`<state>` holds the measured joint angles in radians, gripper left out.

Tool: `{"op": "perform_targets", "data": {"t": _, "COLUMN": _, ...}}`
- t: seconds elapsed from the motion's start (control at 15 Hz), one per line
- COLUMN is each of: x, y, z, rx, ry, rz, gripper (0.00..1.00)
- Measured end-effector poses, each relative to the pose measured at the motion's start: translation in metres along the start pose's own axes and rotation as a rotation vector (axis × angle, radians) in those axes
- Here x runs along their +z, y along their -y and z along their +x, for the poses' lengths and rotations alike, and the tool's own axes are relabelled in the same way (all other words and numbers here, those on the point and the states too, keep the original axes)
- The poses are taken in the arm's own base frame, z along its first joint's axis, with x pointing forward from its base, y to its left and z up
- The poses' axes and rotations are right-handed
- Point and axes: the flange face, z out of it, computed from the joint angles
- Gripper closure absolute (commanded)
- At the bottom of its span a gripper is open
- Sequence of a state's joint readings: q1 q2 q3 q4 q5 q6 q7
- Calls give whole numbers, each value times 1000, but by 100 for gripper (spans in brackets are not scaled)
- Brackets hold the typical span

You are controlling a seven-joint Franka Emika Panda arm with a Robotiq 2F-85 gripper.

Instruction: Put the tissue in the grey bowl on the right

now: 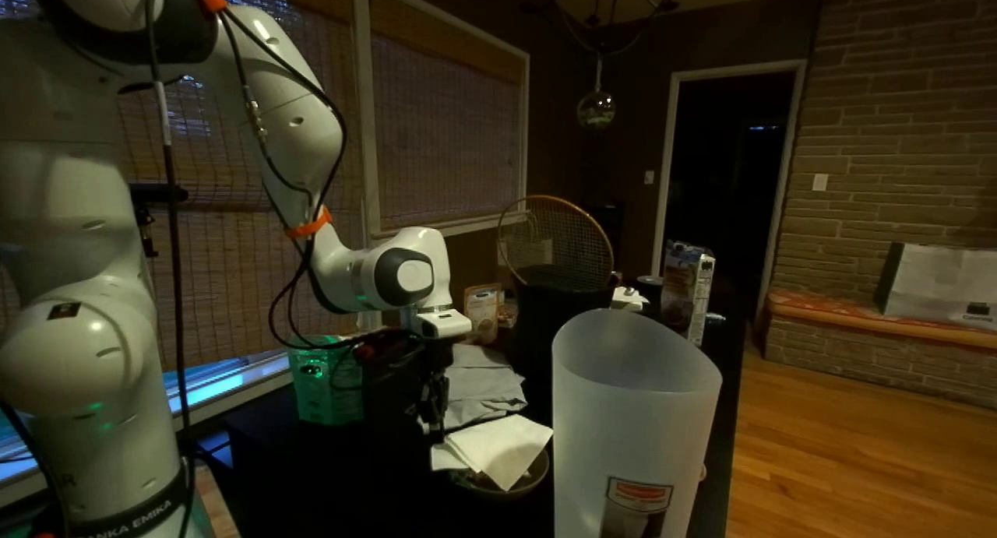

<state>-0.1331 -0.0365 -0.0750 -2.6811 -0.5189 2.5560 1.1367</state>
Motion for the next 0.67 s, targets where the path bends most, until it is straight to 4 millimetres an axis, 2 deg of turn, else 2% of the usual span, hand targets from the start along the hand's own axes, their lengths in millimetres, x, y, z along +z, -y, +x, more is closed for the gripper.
{"op": "perform_targets", "data": {"t": 0.2, "x": 1, "y": -23, "z": 15, "rx": 88, "ry": 9, "rz": -41, "gripper": 100}}
{"op": "perform_targets", "data": {"t": 0.27, "x": 2, "y": -28, "z": 18, "rx": 105, "ry": 15, "rz": -50, "gripper": 96}}
{"op": "perform_targets", "data": {"t": 0.33, "x": 3, "y": -32, "z": 20, "rx": 118, "ry": 19, "rz": -58, "gripper": 72}}
{"op": "perform_targets", "data": {"t": 0.47, "x": 4, "y": -35, "z": 23, "rx": 136, "ry": 23, "rz": -65, "gripper": 69}}
{"op": "perform_targets", "data": {"t": 0.67, "x": 0, "y": -33, "z": 27, "rx": 154, "ry": 14, "rz": -57, "gripper": 49}}
